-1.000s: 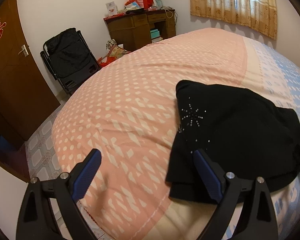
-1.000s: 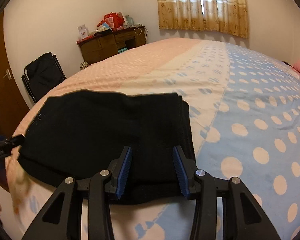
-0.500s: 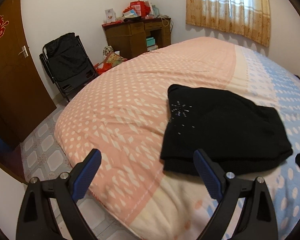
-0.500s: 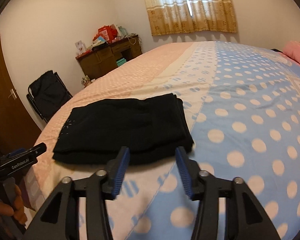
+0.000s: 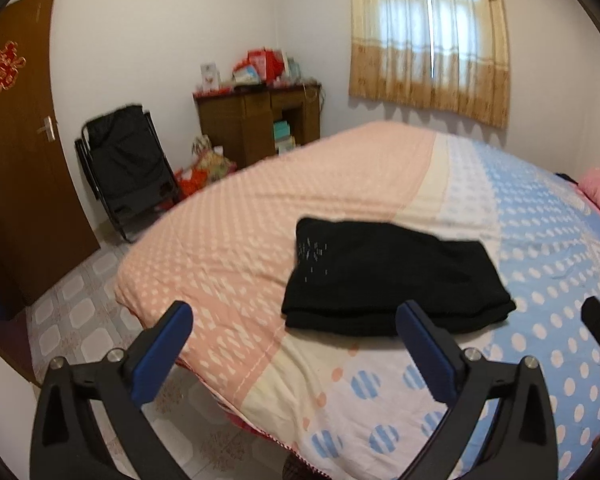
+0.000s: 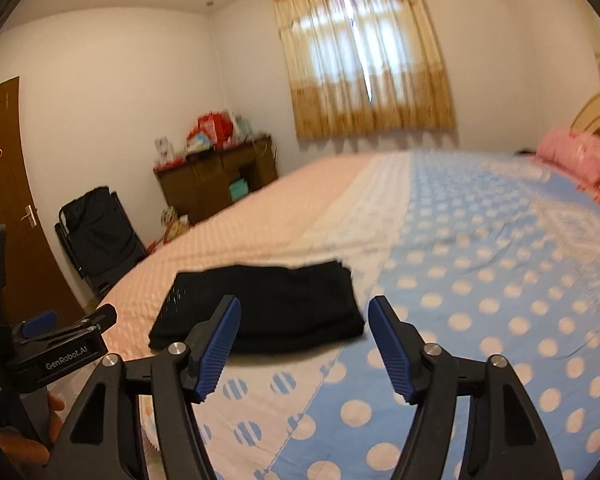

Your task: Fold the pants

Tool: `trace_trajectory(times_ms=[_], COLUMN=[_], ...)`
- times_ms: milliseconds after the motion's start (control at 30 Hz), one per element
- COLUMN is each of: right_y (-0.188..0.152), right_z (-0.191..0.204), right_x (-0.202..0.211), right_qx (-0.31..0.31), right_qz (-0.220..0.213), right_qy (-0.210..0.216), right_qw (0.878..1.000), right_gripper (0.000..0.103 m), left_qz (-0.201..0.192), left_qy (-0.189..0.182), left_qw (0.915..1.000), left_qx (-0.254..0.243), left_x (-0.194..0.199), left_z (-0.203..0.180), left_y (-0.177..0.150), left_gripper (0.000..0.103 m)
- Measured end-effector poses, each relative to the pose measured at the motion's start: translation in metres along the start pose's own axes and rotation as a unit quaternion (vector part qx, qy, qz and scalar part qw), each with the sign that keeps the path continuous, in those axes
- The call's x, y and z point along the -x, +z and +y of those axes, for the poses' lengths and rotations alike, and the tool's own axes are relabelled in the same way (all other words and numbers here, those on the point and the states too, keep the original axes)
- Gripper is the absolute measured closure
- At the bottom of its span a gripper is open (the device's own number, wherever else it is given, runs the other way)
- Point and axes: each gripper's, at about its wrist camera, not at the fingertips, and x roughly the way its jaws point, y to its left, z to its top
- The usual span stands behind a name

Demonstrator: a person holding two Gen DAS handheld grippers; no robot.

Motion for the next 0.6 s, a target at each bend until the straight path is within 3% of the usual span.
trace_trajectory(times_ms=[200, 600], right_y=[0.007, 0.006], right_z=[0.0, -0.006], right_x=[0.02, 0.03], right_qx=[-0.001, -0.016], right_qz=[-0.036, -0.047], right_qy=[-0.013, -0.027], right_qw=[0.999, 0.998], right_gripper=[0.034, 0.034], left_qz=[-0.015, -0.013], left_qy=[0.004, 0.017], left_qw=[0.9999, 0.9996], left_qx=[-0.001, -0.016], left_x=[0.012, 0.017], left_z=[-0.002, -0.012], left_y=[0.004, -0.001], left_gripper=[0.0, 0.0])
